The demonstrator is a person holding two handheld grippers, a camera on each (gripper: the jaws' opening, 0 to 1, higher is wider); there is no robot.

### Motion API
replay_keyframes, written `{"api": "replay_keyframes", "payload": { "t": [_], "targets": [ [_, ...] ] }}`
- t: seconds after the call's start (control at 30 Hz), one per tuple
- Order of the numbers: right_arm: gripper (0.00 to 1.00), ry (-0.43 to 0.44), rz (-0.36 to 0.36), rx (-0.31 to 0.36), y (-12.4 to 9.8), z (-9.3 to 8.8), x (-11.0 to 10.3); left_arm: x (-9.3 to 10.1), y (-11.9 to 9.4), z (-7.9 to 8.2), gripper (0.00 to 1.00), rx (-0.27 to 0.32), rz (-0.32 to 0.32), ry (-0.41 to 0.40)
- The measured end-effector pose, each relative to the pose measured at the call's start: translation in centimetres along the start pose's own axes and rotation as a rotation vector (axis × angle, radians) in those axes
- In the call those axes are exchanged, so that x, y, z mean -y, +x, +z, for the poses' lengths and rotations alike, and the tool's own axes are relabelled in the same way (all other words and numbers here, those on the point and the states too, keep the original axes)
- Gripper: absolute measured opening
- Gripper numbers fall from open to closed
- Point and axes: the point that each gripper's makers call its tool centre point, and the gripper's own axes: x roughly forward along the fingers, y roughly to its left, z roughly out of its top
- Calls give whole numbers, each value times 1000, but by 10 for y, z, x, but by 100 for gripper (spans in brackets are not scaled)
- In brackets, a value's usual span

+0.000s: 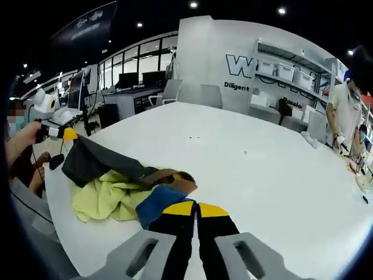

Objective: Fold the garment on the visible template until the final outline fits inside the template.

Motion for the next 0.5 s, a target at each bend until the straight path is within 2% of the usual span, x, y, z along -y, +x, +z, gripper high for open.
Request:
{"api": "replay_keyframes", "payload": {
  "t": [0.13, 0.23, 0.5],
  "targets": [
    [0, 29, 5, 2, 4, 6, 1, -13, 2, 4, 0, -2, 14, -13],
    [0, 37, 12, -3, 9, 10, 4, -20, 3, 13, 0, 17, 16, -27],
    [0, 95, 16, -28, 27, 12, 12, -38, 9, 23, 0, 4, 45, -7]
  ]
}}
